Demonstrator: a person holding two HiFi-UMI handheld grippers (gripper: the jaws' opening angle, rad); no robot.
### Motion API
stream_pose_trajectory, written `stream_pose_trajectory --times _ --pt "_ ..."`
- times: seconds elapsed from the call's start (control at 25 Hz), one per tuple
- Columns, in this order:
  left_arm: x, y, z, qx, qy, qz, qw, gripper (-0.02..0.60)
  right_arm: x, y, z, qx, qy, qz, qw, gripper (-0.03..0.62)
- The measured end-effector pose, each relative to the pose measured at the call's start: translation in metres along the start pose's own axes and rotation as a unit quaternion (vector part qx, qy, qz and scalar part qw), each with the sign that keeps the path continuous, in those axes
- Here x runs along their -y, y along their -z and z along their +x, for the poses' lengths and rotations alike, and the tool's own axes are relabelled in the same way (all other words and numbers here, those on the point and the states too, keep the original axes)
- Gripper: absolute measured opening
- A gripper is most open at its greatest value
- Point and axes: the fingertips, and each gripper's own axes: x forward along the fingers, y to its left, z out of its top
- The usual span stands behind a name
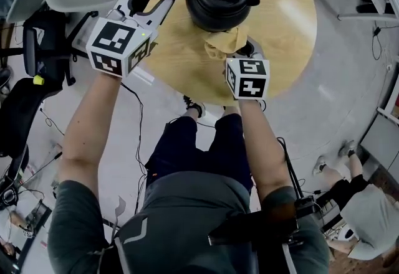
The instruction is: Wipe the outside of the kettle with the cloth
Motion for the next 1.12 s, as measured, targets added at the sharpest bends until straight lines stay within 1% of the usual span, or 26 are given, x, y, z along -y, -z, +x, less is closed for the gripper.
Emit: stream_pose_trajectory --times 0.08,0.2,0.28,0.4,0.52,0.76,1.0,1.12 --pt "0.003 0.003 -0.009 -0.002 -0.015 -0.019 0.9997 0.115 -0.002 -0.012 -0.013 0.018 -0.006 0.001 1.0 0.063" --pt "0.01 0.009 -0.023 -0.008 -0.032 -0.047 0.9983 0.117 -0.008 -0.043 -0.045 0.062 -0.023 -0.003 0.998 0.063" --pt "0.015 0.014 -0.031 -0.015 -0.038 -0.071 0.9967 0.12 -0.014 -0.068 -0.064 0.086 -0.039 -0.023 0.995 0.063" --pt "0.023 0.02 -0.04 -0.025 -0.049 -0.094 0.9941 0.12 -0.025 -0.106 -0.086 0.117 -0.064 -0.06 0.989 0.063" --pt "0.032 0.023 -0.048 -0.029 -0.068 -0.113 0.9908 0.12 -0.033 -0.123 -0.091 0.126 -0.076 -0.086 0.985 0.063" --pt "0.043 0.026 -0.058 -0.017 -0.1 -0.143 0.9846 0.12 -0.026 -0.114 -0.082 0.128 -0.07 -0.111 0.983 0.063" --pt "0.049 0.025 -0.059 -0.007 -0.124 -0.148 0.9812 0.119 -0.013 -0.066 -0.043 0.073 -0.072 -0.108 0.989 0.063" --pt "0.053 0.026 -0.062 -0.013 -0.132 -0.154 0.9792 0.119 -0.008 -0.047 -0.022 0.051 -0.068 -0.111 0.99 0.063"
